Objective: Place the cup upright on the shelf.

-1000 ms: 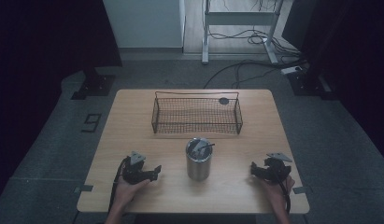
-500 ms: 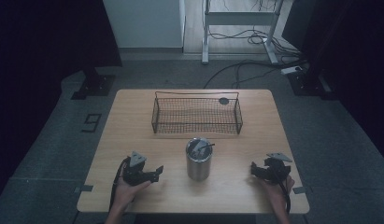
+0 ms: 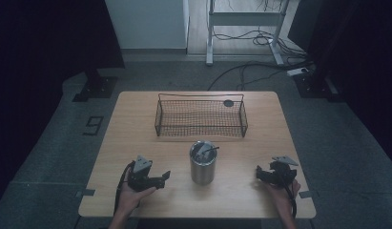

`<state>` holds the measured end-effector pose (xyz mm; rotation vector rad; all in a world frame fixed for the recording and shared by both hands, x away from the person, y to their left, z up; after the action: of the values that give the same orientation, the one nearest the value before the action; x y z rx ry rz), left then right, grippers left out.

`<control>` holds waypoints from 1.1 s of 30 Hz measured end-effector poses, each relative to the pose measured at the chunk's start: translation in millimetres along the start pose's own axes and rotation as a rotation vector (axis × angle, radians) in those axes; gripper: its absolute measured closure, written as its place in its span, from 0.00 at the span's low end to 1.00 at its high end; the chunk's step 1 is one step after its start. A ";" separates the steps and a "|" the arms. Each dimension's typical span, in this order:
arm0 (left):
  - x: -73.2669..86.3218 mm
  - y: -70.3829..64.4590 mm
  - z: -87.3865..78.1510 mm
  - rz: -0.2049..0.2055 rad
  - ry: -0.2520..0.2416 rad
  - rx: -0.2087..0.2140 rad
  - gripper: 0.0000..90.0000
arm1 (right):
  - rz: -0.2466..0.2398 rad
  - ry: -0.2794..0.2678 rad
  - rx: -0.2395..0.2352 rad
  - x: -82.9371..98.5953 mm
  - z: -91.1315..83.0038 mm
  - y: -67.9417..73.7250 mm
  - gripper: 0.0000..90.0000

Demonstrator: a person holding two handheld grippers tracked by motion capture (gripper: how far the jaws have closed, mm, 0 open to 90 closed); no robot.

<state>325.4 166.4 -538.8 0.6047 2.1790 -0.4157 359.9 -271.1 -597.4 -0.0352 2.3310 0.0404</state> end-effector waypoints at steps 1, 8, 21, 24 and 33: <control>-0.3 -0.6 -0.2 0.002 -0.001 0.002 0.15 | 0.000 0.000 0.000 0.0 0.0 0.0 0.05; -2.0 -4.0 -2.1 0.001 -0.011 0.012 0.15 | -0.001 0.000 0.000 0.0 -0.1 0.1 0.05; -6.7 -16.8 -5.4 0.037 -0.023 0.045 0.12 | -0.001 -0.001 -0.001 0.0 -0.1 0.2 0.06; -7.7 -21.8 -5.1 0.045 -0.023 0.056 0.12 | -0.001 -0.001 -0.001 0.0 -0.1 0.2 0.06; -10.8 -36.5 -3.5 0.087 -0.019 0.082 0.09 | -0.001 -0.001 -0.001 0.0 -0.2 0.2 0.06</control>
<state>309.1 134.8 -524.9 0.7350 2.1172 -0.4644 359.7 -270.9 -597.3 -0.0372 2.3301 0.0408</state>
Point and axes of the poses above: each handheld gripper's, and its own axes: z roughly forward along the jaws, x roughly out of its underside, y roughly to its left, the point moved 6 cm from there along z, roughly forward along the jaws, and after that the axes turned 1 degree about z, right-handed, at the moved point
